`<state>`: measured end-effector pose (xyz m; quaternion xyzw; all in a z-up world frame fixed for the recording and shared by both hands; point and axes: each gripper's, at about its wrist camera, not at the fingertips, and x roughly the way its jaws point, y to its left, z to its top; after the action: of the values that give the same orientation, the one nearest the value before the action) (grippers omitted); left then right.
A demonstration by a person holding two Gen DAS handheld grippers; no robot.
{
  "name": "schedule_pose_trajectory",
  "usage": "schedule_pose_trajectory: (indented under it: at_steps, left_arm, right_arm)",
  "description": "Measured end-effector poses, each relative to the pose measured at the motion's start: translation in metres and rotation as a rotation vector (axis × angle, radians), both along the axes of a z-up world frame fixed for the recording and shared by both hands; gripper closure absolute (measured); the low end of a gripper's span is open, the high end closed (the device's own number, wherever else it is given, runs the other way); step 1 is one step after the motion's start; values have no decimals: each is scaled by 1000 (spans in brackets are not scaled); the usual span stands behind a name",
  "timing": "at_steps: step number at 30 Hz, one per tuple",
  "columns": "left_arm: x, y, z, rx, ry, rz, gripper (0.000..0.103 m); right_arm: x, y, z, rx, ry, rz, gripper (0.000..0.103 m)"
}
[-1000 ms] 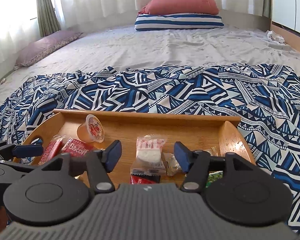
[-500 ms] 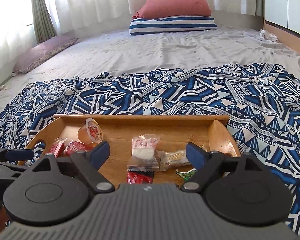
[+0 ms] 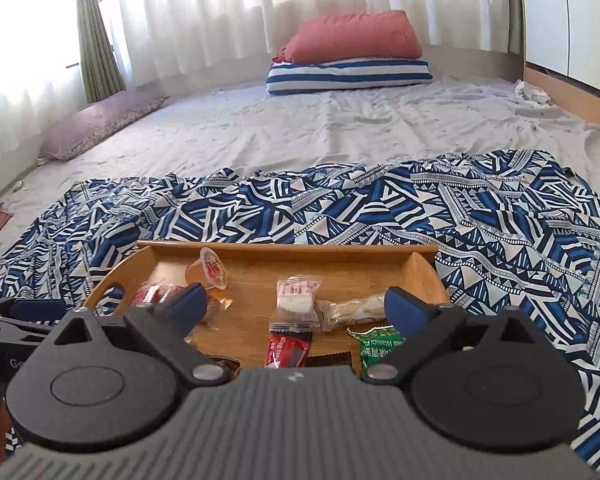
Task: Organize snacks
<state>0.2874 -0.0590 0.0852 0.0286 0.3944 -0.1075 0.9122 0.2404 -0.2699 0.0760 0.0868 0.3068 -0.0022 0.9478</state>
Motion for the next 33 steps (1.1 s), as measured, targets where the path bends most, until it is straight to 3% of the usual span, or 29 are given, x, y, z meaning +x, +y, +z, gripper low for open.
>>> schedule_pose_trajectory:
  at_steps: [14,24,33]
  left_arm:
    - [-65,11,39,-35,-22,-7,2]
    - [-124,9,72,21,-59,-49,2]
    - [-180,21,92,-31,-83,-66,2]
  right_arm:
    - [-59,13,36,-37,-42,32,2]
    - [-110,14,68,-57,-73,24,1]
    - [-160,14,85,-56,-111,38,0]
